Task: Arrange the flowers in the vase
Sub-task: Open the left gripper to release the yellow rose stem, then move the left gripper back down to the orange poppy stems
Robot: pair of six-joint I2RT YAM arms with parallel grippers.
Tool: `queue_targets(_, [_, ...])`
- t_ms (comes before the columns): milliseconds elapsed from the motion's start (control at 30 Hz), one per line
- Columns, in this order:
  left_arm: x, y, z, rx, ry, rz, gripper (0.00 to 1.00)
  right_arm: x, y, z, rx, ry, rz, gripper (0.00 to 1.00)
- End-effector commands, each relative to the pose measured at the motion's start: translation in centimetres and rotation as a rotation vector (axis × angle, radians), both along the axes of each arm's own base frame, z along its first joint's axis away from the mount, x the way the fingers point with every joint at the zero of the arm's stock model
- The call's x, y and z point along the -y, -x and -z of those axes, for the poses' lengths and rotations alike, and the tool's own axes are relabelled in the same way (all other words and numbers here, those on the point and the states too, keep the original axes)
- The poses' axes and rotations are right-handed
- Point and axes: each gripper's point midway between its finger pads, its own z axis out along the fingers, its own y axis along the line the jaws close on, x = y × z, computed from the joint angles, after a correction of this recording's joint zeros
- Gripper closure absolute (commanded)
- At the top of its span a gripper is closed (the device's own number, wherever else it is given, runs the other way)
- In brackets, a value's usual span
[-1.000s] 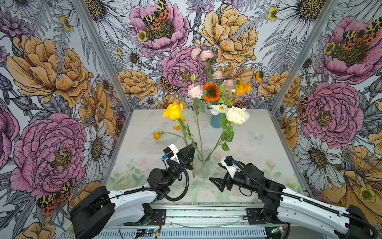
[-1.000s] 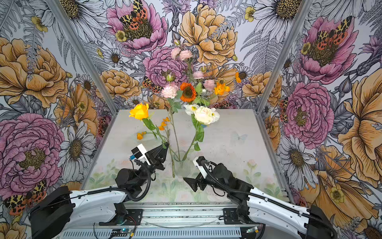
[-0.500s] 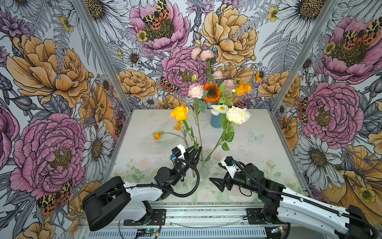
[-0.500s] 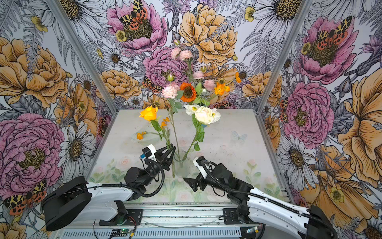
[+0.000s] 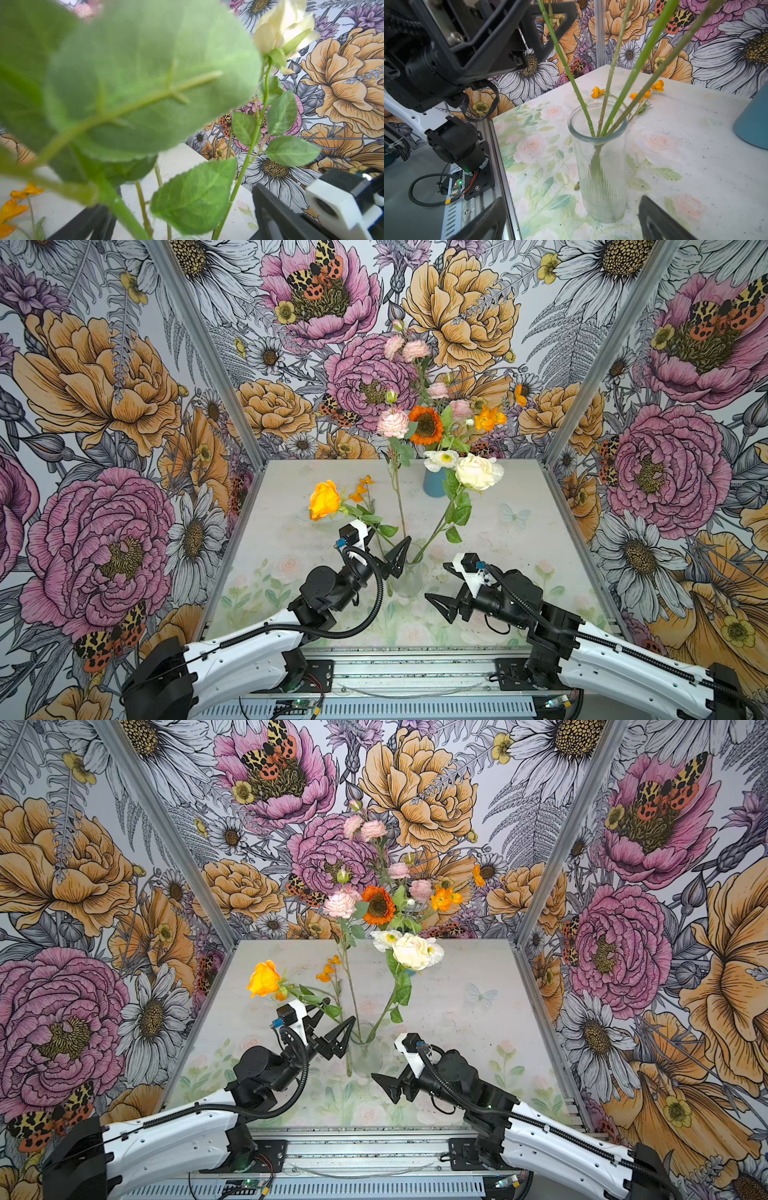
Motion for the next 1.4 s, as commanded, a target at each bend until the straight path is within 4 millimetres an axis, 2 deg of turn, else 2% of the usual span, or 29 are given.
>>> queue_targets(0, [-1.1, -0.2, 4.6, -0.163, -0.148, -0.049, 0.01, 0.1, -0.4, 0.0, 0.010, 0.005, 0.012, 0.01])
queue_targets(67, [-2.0, 0.2, 6.1, -0.195, -0.168, -0.062, 0.01, 0.0, -0.4, -0.2, 0.017, 0.000, 0.011, 0.01])
queue_targets(167, [-2.4, 1.4, 7.4, -0.193, -0.177, -0.022, 0.01, 0.1, -0.3, -0.7, 0.033, -0.003, 0.003, 0.01])
queue_targets(300, [-2.7, 2.3, 8.0, -0.186, -0.171, 0.015, 0.01, 0.4, -0.4, -0.7, 0.039, -0.002, 0.017, 0.01])
queue_targets(367, [-2.8, 2.1, 8.8, -0.221, -0.193, -0.003, 0.01, 0.4, -0.4, -0.5, 0.032, 0.002, 0.019, 0.01])
queue_targets(433, [-3.4, 1.2, 10.6, -0.293, -0.231, -0.066, 0.01, 0.4, -0.3, -0.3, 0.027, 0.000, 0.016, 0.01])
queue_targets(567, [-3.3, 0.3, 13.5, -0.367, -0.243, -0.098, 0.02, 0.2, -0.3, -0.4, 0.024, -0.007, 0.011, 0.01])
queue_targets(667, [-4.4, -1.2, 15.5, -0.452, -0.223, -0.170, 0.13, 0.2, -0.2, -0.5, 0.026, -0.008, 0.006, 0.01])
queue_targets(700, [-4.9, -1.8, 16.0, -0.486, -0.195, -0.185, 0.21, 0.3, -0.2, -0.5, 0.025, -0.007, 0.005, 0.01])
queue_targets(733, [-5.6, -2.5, 16.4, -0.524, -0.147, -0.204, 0.33, 0.3, -0.1, -0.4, 0.022, -0.003, 0.005, 0.00])
queue_targets(800, [-6.9, -3.8, 17.3, -0.621, -0.037, -0.226, 0.48, 0.4, -0.1, -0.2, 0.020, 0.000, 0.007, 0.00])
queue_targets(933, [-8.1, -6.7, 18.3, -0.763, 0.090, -0.197, 0.50, 0.6, -0.1, 0.1, 0.020, -0.003, 0.014, 0.01])
queue_targets(1033, [-7.1, -9.0, 19.3, -0.874, 0.137, -0.116, 0.51, 0.4, -0.1, 0.2, 0.012, -0.005, 0.009, 0.00])
queue_targets(1167, [-5.4, -12.2, 20.0, -0.949, 0.242, -0.010, 0.58, 0.3, 0.0, 0.3, 0.003, -0.006, 0.001, 0.01])
queue_targets(1267, [-5.2, -14.1, 21.4, -0.990, 0.263, -0.038, 0.58, 0.5, 0.2, 0.4, -0.005, -0.001, 0.001, 0.01])
queue_targets(1367, [-4.5, -15.2, 22.6, -1.036, 0.274, -0.037, 0.58, 1.0, 0.3, 0.5, -0.002, 0.005, 0.010, 0.00])
